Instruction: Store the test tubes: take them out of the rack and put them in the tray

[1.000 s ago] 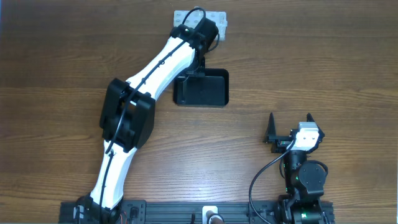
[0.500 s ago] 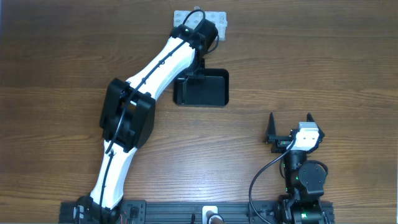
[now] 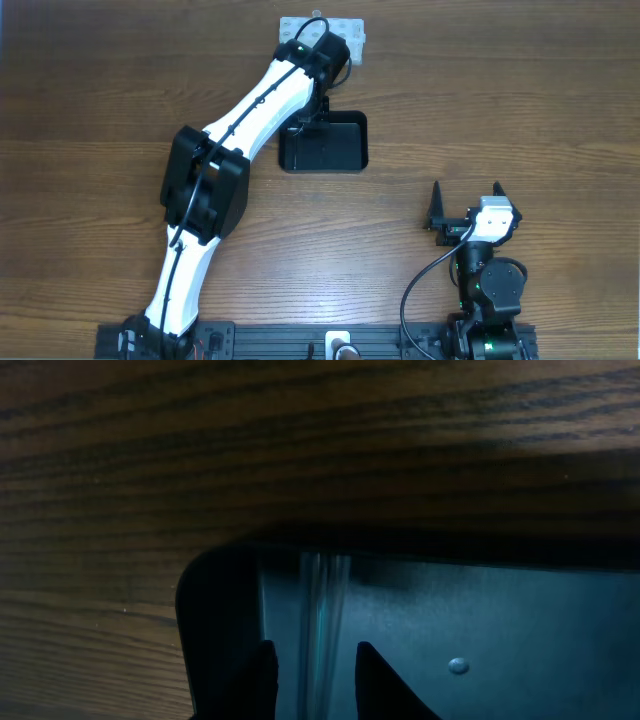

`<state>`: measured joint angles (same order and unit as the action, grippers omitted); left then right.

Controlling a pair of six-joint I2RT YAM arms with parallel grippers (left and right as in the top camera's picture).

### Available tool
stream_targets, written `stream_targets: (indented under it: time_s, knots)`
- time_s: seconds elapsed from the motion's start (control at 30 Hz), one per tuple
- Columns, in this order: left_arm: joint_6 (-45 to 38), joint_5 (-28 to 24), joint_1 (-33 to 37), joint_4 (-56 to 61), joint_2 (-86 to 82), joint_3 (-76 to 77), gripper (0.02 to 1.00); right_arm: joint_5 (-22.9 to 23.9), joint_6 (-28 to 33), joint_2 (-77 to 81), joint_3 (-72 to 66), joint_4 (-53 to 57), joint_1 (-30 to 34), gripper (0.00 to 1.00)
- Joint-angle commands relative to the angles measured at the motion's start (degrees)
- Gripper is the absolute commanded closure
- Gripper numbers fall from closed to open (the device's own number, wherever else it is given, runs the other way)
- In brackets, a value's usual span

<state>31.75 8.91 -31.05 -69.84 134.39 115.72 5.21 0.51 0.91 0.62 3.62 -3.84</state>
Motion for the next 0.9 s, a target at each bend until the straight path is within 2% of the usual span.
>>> stream_targets:
  time_s: [0.03, 0.1, 0.3, 0.47, 0.53, 0.7, 0.83, 0.9]
  knots:
    - [0.46, -0.55, 0.48, 0.02, 0.42, -0.15, 0.739, 0.85, 0.42, -0.52, -0.33, 0.09, 0.15, 0.007]
    - [0.48, -0.55, 0.83, 0.48, 0.28, -0.13, 0.735, 0.85, 0.44, -0.52, -0.33, 0.09, 0.15, 0.009]
    - [0.44, -0.48, 2.64, 2.01, -3.37, 3.39, 0.638, 0.83, 0.44, -0.52, -0.33, 0.09, 0.15, 0.009]
    - [0.44, 3.28, 3.39, 2.95, -5.9, 13.27, 0.608, 0.83, 0.44, -0.52, -0.33, 0.09, 0.15, 0.009]
    - [0.44, 5.03, 3.72, 4.33, -6.14, 17.25, 0.531, 0.85, 0.42, -0.52, -0.33, 0.09, 0.15, 0.007]
    - [-0.42, 8.55, 5.14, 10.14, -6.14, 21.88, 0.52, 0.85, 0.44, -0.52, -0.33, 0.09, 0.15, 0.012]
    - [-2.21, 8.46, 6.91, 14.19, -6.01, 21.88, 0.494, 0.83, 0.44, -0.52, -0.33, 0.09, 0.15, 0.007]
    - [-5.55, 6.73, 8.0, 15.74, -5.97, 21.88, 0.496, 0.83, 0.44, -0.52, -0.33, 0.09, 0.15, 0.007]
